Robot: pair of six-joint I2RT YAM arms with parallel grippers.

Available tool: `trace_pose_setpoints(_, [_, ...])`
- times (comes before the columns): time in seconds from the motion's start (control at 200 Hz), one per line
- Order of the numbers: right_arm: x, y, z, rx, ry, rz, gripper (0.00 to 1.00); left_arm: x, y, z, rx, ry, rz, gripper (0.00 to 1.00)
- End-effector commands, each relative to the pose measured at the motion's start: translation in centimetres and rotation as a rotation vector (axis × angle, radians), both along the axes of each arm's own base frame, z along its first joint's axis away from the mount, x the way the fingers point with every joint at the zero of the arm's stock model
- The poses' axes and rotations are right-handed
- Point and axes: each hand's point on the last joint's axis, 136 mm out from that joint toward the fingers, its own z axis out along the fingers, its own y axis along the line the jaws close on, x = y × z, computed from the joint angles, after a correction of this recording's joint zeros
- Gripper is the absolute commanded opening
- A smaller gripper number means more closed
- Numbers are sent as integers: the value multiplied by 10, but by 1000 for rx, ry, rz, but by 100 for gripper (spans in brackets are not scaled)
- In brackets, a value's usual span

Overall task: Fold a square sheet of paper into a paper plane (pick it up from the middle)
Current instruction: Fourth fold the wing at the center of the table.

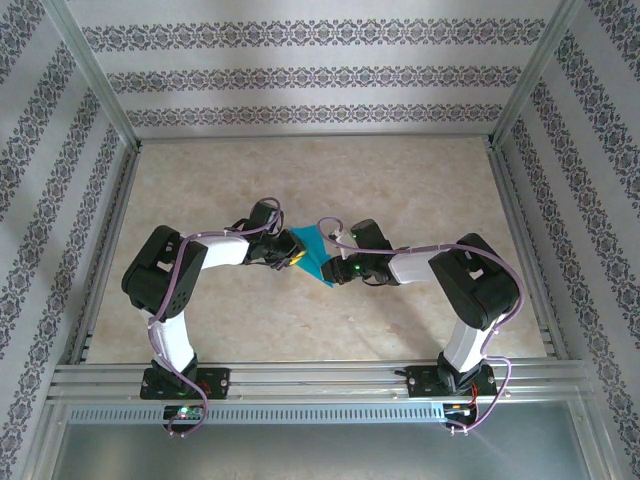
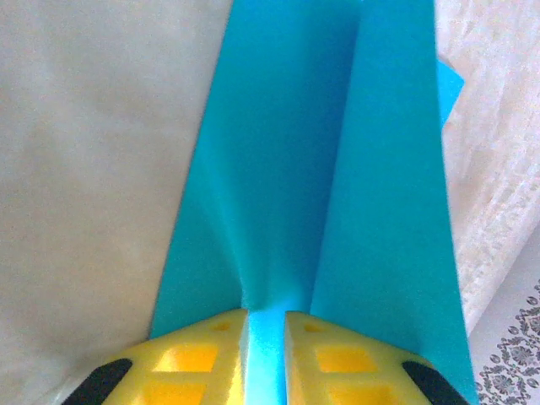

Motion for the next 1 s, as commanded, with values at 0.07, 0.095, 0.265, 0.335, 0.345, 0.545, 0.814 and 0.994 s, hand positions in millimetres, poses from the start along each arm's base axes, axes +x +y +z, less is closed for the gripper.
trace_pose_setpoints(0.07, [8,0,0,-107,-61,-64,29,-11,-2,-9,50,40,-22,23])
trace_pose_setpoints(0.095, [9,0,0,-119,-68,-72,29,-12,-1,-9,51,42,-18,24])
trace_pose_setpoints(0.265, [10,2,1,-179,-103,-124,30,-13,0,-8,59,45,-10,27])
trace_pose_setpoints(0.335, [9,4,1,-194,-111,-132,30,-13,0,-7,59,45,-10,27])
trace_pose_setpoints(0.345, [9,4,0,-197,-110,-133,30,-14,0,-7,59,45,-12,27])
trace_pose_setpoints(0.545, [14,0,3,-217,-125,-197,30,-15,2,-6,69,44,-13,27])
trace_pose_setpoints(0.814, [13,-2,19,-216,-176,-231,31,-14,5,-2,84,34,-3,20])
trace_pose_setpoints(0.994, [10,3,10,-240,-163,-206,30,-13,2,-1,73,33,-3,20])
